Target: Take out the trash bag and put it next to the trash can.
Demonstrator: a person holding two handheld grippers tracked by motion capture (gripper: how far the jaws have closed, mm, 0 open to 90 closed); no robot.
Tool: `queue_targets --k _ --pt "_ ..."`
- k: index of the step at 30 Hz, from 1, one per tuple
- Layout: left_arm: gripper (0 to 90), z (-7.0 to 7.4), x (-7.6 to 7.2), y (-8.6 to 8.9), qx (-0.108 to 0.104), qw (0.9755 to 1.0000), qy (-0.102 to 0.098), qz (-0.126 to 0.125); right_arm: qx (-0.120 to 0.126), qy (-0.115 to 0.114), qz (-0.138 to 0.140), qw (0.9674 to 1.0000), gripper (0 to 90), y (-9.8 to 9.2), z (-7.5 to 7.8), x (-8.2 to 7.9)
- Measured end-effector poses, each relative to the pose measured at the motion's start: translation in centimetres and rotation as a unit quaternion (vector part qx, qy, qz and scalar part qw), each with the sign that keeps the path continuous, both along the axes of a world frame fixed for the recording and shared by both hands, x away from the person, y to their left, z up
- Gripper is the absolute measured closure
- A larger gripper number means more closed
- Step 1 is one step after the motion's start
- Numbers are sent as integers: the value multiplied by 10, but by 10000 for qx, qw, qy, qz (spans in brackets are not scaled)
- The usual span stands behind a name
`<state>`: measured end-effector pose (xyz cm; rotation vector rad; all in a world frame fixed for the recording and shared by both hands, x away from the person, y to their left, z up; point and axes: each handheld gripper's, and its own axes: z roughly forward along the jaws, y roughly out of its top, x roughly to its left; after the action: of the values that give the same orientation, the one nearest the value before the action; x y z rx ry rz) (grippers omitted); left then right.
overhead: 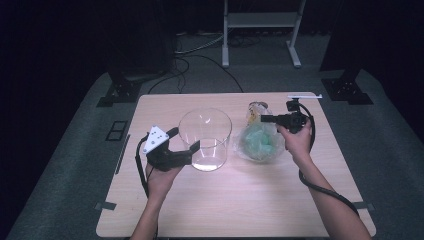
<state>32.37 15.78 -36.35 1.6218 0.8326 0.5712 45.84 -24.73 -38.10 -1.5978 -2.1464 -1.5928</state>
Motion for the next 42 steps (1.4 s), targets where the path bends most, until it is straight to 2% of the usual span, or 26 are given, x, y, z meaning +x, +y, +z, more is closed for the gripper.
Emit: queue_targets --k 4,8,9,12,17,21,26,32,36,42 --pt "82 -1 0 0 -8 10000 11 5 -67 14 0 10000 872 0 -3 -1" --pt "83 -2 1 1 6 10000 43 11 -69 -16 -11 10000 825 -1 -4 -1" --pt "82 -2 0 1 10 10000 43 14 -2 -10 -21 10000 794 -2 -4 -2" --pt "83 -1 -1 2 -19 10000 25 23 -44 -36 8 10000 749 -1 -3 -4" --pt "82 0 -2 1 -1 10000 -4 9 -168 -183 39 9997 670 1 7 -8" --pt "82 0 -1 1 -2 10000 14 23 -408 -374 60 9985 588 3 17 -11" --pt "82 0 -1 2 -6 10000 24 30 -446 -502 26 9977 528 3 26 -13" --pt "83 0 -2 1 -9 10000 13 24 -491 -565 22 9972 505 -1 28 -17" --pt "82 -1 -2 1 -7 10000 16 19 -439 -651 -33 9969 501 -6 32 -21" --pt "82 -1 -1 3 -57 10000 52 25 -355 -668 38 9971 501 -11 36 -27"
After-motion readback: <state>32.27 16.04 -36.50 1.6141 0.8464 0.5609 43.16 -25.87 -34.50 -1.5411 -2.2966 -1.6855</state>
